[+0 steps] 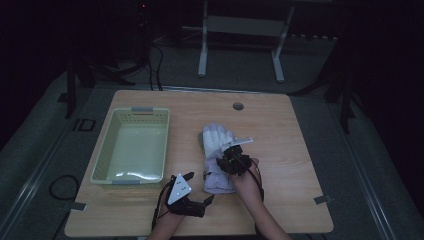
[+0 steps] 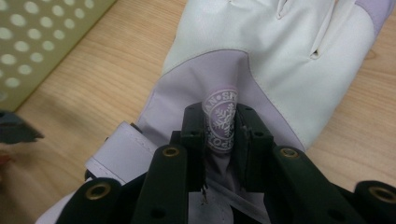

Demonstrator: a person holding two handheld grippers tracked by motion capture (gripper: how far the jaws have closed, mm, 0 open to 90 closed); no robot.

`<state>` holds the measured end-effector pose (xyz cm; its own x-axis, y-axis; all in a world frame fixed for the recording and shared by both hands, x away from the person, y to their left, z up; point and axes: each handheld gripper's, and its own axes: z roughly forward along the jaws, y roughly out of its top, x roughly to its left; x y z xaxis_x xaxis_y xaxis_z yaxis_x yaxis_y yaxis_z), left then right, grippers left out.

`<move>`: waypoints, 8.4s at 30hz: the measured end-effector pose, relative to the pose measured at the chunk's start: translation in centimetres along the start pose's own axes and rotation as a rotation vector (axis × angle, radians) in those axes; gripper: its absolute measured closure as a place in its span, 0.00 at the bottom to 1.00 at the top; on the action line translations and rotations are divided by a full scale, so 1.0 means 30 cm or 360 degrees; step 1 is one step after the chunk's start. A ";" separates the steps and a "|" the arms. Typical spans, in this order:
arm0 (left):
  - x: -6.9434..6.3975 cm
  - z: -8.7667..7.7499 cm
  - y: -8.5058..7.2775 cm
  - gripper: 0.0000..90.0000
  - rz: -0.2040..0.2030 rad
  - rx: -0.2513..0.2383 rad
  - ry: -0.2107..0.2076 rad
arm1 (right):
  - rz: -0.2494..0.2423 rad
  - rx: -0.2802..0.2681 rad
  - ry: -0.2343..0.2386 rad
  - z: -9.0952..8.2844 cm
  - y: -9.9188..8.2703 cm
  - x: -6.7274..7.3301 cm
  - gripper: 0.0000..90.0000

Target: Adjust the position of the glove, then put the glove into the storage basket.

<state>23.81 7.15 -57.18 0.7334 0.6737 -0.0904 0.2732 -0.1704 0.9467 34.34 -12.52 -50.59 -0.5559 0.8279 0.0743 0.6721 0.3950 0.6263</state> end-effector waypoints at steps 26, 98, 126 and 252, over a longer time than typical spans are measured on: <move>0.003 0.005 -0.001 0.00 -0.0016 0.0012 0.0000 | 0.0002 -0.0093 -0.0053 -0.053 0.034 -0.125 0.53; 0.092 0.267 0.150 0.27 -0.0579 0.0605 0.0124 | 0.0275 -0.0058 0.0441 0.053 -0.049 -0.369 0.46; 0.109 0.240 0.234 0.82 -0.0611 0.0668 -0.0090 | 0.0043 -0.0069 0.0374 -0.027 -0.015 -0.284 0.89; 0.696 -0.364 0.128 0.58 -0.0683 0.1159 0.0227 | -0.0265 0.0271 0.0274 0.376 0.450 0.566 0.67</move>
<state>33.39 28.41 -52.06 0.4034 0.8611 -0.3096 0.8766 -0.2667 0.4006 39.48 11.37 -49.63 -0.7304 0.6722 0.1213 0.6291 0.5929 0.5027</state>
